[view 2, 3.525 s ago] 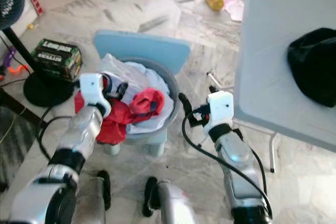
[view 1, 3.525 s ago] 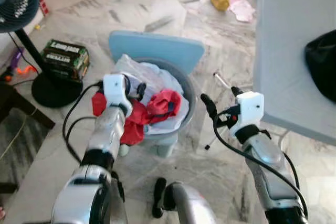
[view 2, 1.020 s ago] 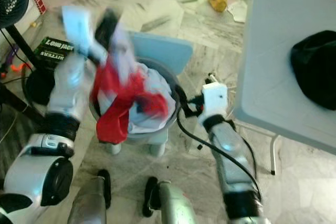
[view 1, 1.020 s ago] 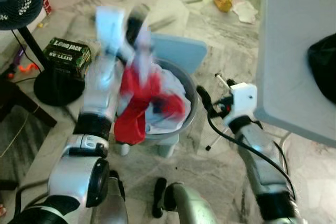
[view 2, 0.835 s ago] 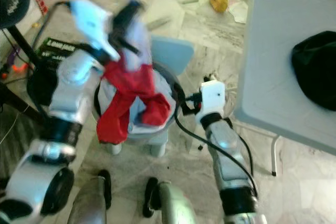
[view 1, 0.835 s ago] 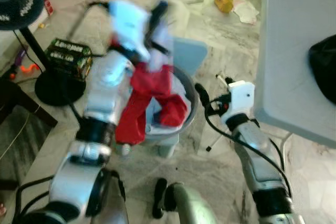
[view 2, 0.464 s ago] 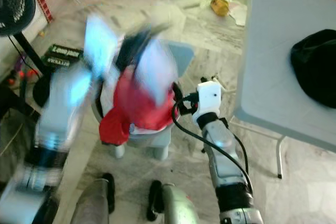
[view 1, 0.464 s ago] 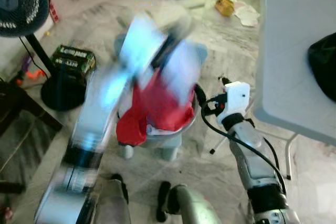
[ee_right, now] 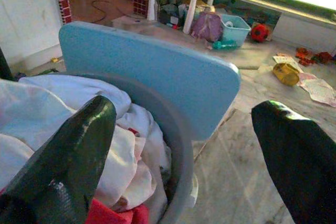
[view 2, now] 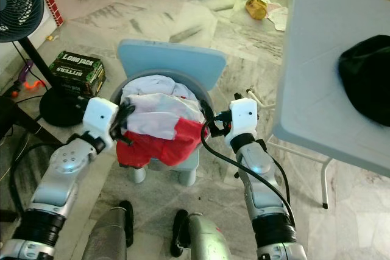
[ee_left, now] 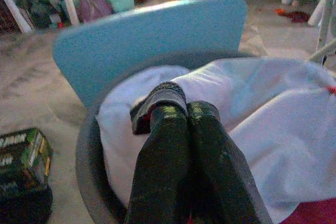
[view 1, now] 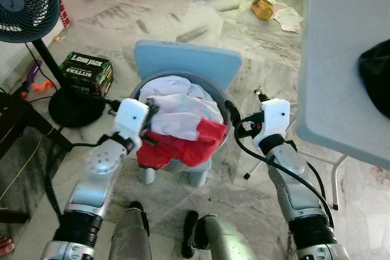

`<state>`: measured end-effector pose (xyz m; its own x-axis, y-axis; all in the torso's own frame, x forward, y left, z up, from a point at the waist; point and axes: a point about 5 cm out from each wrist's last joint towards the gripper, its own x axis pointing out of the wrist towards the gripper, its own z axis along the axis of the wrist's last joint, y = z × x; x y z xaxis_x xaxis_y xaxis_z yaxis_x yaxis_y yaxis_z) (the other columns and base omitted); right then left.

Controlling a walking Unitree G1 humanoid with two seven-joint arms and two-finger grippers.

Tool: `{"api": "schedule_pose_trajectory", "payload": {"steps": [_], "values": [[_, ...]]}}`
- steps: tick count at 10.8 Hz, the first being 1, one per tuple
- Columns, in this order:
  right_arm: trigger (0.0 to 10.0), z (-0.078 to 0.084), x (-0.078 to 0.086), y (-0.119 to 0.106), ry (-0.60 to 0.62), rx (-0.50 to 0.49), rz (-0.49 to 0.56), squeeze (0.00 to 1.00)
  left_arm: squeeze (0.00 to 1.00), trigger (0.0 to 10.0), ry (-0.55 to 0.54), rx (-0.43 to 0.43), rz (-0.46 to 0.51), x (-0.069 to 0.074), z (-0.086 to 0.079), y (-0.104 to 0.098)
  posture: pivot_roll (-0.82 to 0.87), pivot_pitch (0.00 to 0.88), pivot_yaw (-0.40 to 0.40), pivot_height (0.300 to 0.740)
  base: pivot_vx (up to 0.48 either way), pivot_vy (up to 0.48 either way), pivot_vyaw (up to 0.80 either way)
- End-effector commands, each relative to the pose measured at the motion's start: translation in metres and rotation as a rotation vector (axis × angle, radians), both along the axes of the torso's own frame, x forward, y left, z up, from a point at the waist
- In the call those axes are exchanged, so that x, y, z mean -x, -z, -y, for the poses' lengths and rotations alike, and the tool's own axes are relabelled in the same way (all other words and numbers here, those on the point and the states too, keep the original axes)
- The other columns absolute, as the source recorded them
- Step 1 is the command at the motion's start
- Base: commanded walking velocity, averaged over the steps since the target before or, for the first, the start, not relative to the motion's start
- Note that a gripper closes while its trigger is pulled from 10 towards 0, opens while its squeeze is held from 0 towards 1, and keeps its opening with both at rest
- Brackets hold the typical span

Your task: Hang hanger

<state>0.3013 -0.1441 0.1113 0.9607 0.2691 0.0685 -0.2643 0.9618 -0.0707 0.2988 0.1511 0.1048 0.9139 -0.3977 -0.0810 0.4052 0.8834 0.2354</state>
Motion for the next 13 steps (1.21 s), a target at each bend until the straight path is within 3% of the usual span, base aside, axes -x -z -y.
{"api": "schedule_pose_trajectory", "payload": {"steps": [1, 6, 8, 9, 10, 11, 12, 13], "values": [[10.0, 0.003, 0.000, 0.002, 0.014, 0.007, -0.004, 0.00, 0.00, 0.0, 0.039, -0.005, -0.029, 0.004, 0.009, 0.008, 0.06, 0.189, -0.143, 0.740, 0.000, 0.000, 0.00], [10.0, 0.004, 0.006, 0.008, 0.027, 0.001, -0.016, 0.00, 0.00, 0.0, 0.117, 0.060, 0.027, 0.020, 0.023, 0.010, 0.05, 0.178, -0.123, 0.740, 0.000, 0.000, 0.00], [10.0, 0.004, 0.004, 0.008, 0.038, -0.014, -0.012, 0.00, 0.00, 0.0, 0.101, 0.103, 0.055, 0.019, 0.027, 0.000, 0.06, 0.174, -0.117, 0.740, 0.000, 0.000, 0.00], [10.0, 0.003, 0.004, 0.008, 0.040, -0.030, -0.012, 0.00, 0.00, 1.0, -0.014, 0.132, 0.010, 0.014, 0.017, 0.005, 0.06, 0.174, -0.117, 0.740, 0.000, 0.000, 0.00], [10.0, 0.001, 0.005, 0.010, 0.044, -0.053, -0.012, 0.00, 0.00, 1.6, -0.183, 0.302, -0.087, 0.012, 0.001, 0.017, 0.05, 0.152, -0.108, 0.740, 0.000, 0.000, 0.00], [10.0, 0.001, 0.005, 0.011, 0.053, -0.069, -0.012, 0.00, 0.00, 0.5, -0.294, 0.458, -0.151, 0.012, -0.009, 0.021, 0.03, 0.146, -0.101, 0.740, 0.000, 0.000, 0.00], [10.0, 0.004, 0.008, 0.014, 0.076, -0.071, -0.013, 0.00, 0.00, 0.0, -0.406, 0.467, -0.177, 0.015, -0.024, 0.029, 0.04, 0.138, -0.094, 0.740, 0.000, 0.000, 0.00], [10.0, 0.009, 0.006, 0.009, 0.104, -0.083, 0.006, 0.00, 0.00, 6.2, -0.321, 0.378, -0.119, 0.014, -0.015, 0.016, 0.05, 0.135, -0.089, 0.740, 0.000, 0.000, 0.00]]}}
